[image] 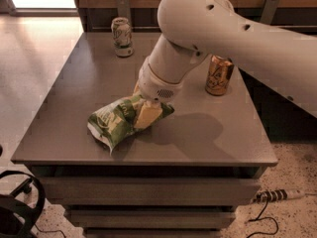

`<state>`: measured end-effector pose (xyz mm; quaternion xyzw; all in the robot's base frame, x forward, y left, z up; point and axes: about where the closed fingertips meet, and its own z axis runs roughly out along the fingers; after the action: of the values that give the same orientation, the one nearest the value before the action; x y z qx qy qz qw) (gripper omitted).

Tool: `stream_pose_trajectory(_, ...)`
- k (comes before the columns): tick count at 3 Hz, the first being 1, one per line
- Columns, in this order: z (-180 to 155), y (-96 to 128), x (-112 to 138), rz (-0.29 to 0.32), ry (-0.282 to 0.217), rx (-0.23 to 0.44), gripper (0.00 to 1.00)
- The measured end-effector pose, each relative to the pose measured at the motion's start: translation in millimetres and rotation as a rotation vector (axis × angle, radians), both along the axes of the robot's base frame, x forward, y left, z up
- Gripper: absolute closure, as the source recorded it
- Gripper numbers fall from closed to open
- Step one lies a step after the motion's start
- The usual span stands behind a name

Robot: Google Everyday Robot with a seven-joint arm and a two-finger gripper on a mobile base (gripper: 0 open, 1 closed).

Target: Move green jalapeno chip bag near 7up can

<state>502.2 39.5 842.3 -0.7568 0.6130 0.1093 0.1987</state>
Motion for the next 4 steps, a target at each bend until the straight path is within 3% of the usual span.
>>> stream_pose_trajectory(2, 28.1, -18.9, 45.4, -0.022, -0.033, -0.068, 1.00)
stream_pose_trajectory(4, 39.4, -45.6, 103.7, -0.077, -0.057, -0.094, 1.00)
